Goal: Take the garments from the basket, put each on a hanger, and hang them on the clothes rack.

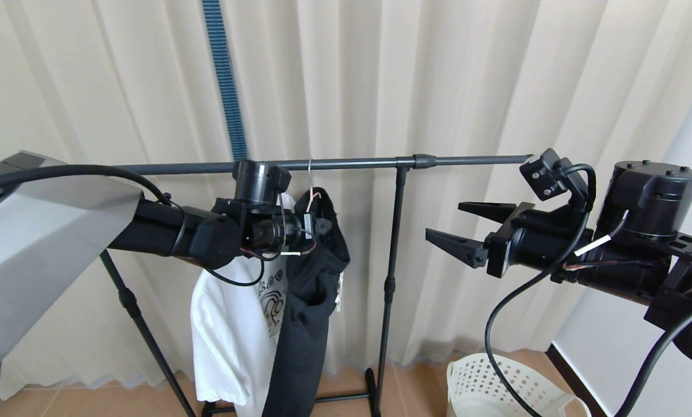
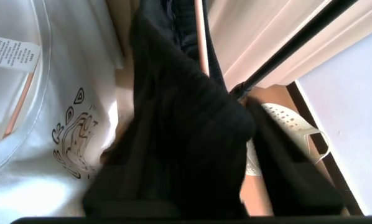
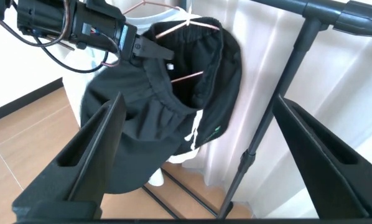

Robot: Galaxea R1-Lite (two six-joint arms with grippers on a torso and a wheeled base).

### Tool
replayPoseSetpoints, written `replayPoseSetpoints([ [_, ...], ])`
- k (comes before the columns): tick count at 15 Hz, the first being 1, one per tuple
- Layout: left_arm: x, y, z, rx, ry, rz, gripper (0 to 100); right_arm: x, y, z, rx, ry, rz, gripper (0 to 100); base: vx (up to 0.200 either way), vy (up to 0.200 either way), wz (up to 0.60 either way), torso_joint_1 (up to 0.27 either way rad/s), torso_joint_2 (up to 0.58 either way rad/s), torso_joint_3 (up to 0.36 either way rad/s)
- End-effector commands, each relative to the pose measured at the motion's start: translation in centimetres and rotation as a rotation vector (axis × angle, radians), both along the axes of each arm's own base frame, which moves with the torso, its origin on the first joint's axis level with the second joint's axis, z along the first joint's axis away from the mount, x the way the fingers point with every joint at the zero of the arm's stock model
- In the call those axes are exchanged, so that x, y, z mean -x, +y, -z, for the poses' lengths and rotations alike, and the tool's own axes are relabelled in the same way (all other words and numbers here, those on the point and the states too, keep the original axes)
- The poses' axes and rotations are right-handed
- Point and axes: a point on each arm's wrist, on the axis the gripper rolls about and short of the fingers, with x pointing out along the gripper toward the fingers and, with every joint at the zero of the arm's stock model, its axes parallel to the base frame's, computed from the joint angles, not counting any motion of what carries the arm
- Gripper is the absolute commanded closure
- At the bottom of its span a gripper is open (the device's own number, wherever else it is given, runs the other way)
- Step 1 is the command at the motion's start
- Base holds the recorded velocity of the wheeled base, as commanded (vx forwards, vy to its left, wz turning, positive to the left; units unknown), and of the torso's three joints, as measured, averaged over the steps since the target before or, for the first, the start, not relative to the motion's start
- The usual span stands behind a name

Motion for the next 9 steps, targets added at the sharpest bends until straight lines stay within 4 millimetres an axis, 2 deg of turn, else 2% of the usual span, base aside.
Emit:
replayPoseSetpoints([
  [1,2.4,1.1,-3.3,0.018,-0.050,0.001,0,0.1,0.0,-0.2,-0.003,-0.008,-0.001,0,0.000,0.000,0.00,0.000,0.00,0.000],
  [3,5.6,2.5,-6.3,0.027,-0.101,0.011,0,0.4,-0.2,-0.8,-0.010,-0.024,0.001,0,0.000,0.000,0.00,0.000,0.00,0.000],
  [5,10.6,4.7,-9.2,0.013,-0.161,0.029,0,2.0,-0.9,-2.8,-0.027,-0.079,0.061,0,0.000,0.000,0.00,0.000,0.00,0.000],
  [6,13.1,5.8,-10.0,-0.002,-0.180,0.038,0,3.3,-1.4,-4.0,-0.038,-0.102,0.099,0,0.000,0.000,0.00,0.000,0.00,0.000],
  [7,17.1,7.7,-10.7,-0.027,-0.201,0.049,0,5.7,-2.5,-5.8,-0.043,-0.101,0.171,0,0.000,0.000,0.00,0.000,0.00,0.000],
  [8,18.6,8.4,-10.8,-0.028,-0.211,0.053,0,6.8,-3.1,-6.4,-0.044,-0.100,0.199,0,0.000,0.000,0.00,0.000,0.00,0.000],
  [9,22.9,10.3,-11.2,-0.004,-0.265,0.056,0,10.0,-4.4,-7.4,-0.053,-0.062,0.250,0,0.000,0.000,0.00,0.000,0.00,0.000],
])
